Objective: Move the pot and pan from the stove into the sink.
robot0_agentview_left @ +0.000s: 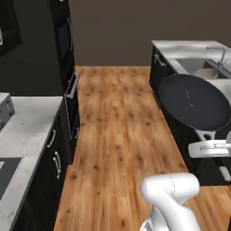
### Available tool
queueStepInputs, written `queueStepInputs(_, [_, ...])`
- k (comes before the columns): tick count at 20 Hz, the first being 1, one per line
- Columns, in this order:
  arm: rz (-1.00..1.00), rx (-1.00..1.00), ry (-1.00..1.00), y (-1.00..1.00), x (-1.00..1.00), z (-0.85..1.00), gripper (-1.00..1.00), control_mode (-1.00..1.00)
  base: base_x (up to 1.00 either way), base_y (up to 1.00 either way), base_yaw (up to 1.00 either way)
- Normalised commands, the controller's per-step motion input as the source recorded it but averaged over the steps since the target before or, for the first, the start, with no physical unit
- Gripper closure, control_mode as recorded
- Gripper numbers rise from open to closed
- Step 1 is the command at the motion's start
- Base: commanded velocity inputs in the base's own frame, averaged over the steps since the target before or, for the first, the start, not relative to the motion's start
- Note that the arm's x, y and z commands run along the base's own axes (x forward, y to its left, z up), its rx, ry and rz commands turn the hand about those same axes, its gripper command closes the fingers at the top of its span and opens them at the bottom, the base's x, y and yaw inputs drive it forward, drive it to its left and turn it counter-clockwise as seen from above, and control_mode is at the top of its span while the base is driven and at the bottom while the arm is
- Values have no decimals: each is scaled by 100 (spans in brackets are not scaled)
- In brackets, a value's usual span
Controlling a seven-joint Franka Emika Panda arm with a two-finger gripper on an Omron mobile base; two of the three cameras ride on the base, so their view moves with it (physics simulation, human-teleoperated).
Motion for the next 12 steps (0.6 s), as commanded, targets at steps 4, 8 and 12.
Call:
queueStepInputs(4, [0,0,0,0,0,0,100,100,79,26,-9])
queueStepInputs(8, [0,0,0,0,0,0,100,100,74,32,-4])
queueStepInputs(12, [0,0,0,0,0,0,100,100,67,25,0])
